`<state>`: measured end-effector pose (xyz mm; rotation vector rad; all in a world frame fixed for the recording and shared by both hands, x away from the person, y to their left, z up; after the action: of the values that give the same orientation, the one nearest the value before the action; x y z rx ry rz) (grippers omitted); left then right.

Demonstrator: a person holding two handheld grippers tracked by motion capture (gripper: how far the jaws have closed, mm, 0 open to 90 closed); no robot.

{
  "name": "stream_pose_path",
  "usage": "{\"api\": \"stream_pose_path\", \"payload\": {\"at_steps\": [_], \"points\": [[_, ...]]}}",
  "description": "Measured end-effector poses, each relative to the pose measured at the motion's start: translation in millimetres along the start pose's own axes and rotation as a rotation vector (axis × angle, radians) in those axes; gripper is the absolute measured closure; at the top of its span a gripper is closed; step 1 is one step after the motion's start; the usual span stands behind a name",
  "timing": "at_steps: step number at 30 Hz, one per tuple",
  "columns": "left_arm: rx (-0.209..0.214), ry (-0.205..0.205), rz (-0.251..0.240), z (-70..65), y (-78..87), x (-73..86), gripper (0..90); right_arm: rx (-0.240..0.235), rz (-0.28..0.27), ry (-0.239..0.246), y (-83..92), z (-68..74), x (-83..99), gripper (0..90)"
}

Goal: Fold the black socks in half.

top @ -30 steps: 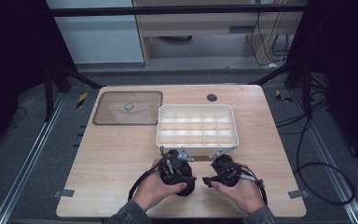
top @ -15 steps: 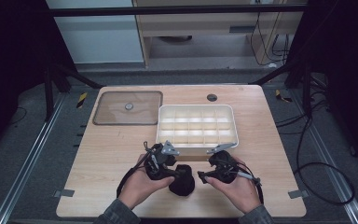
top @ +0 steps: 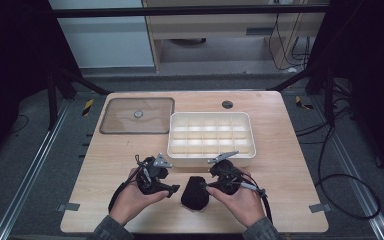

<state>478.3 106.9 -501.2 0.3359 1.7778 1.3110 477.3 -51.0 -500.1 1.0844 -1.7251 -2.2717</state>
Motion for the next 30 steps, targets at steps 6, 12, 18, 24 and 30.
{"api": "stream_pose_path", "payload": {"at_steps": [6,12,18,24,30], "points": [[-0.005,0.02,0.008,10.2,-5.0,12.4,26.9,0.013,0.023,-0.003,-0.5,2.1,-0.1,30.9],[-0.021,0.037,0.033,21.0,-6.5,26.0,21.0,0.012,0.055,-0.001,-1.2,5.4,-3.0,34.2],[-0.031,0.052,0.053,28.9,-9.6,39.8,15.5,0.005,0.101,-0.016,-10.1,10.7,-6.3,35.1],[-0.025,0.061,0.06,32.4,-14.8,50.2,14.0,0.001,0.121,-0.036,-21.0,15.0,-9.6,34.2],[-0.023,0.065,0.064,33.6,-16.1,54.6,14.0,0.001,0.147,-0.027,-30.6,21.8,-9.0,32.7]]}}
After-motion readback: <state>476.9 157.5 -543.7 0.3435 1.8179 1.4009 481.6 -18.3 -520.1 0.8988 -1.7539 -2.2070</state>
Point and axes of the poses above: each handheld gripper's, and its own axes: y roughly backward along the jaws, x roughly out of its underside, z roughly to its left, the point moved 9 cm from there along -y, roughly forward along the jaws, and after that the axes turned 6 degrees about z, right-handed, at the moved point
